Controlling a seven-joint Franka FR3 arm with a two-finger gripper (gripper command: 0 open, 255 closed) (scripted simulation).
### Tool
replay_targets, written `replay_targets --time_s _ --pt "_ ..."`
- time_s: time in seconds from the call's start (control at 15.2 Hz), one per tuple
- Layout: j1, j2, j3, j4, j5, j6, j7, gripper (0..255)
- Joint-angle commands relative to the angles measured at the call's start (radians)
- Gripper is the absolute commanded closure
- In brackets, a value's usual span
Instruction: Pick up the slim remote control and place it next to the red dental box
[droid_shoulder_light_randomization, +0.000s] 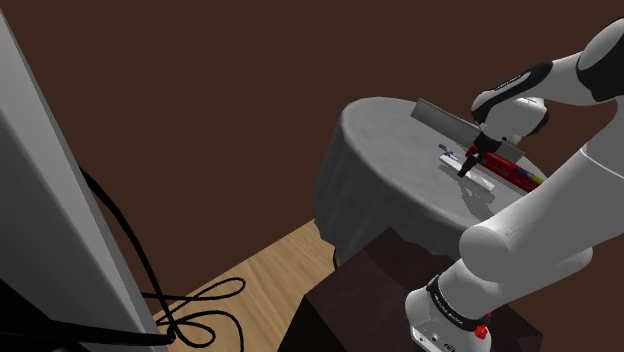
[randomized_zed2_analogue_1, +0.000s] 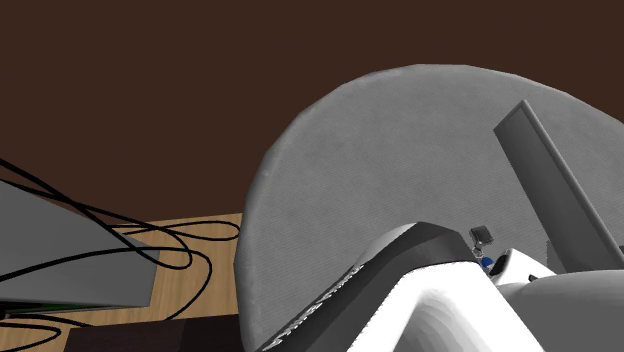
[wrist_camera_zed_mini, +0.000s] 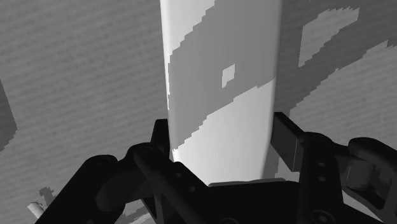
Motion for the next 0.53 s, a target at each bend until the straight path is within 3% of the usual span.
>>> replay_targets --time_s 0.0,0.2,0.26,0.46 --pt "0.0 0.001 0.0 0.0 0.001 0.001 -0.001 255" --pt "0.0 0.001 0.0 0.0 0.001 0.001 -0.001 255" --pt "0.0 0.001 0.0 0.0 0.001 0.001 -0.001 0" --pt "0.0 0.001 0.0 0.0 0.001 0.001 -0.001 0"
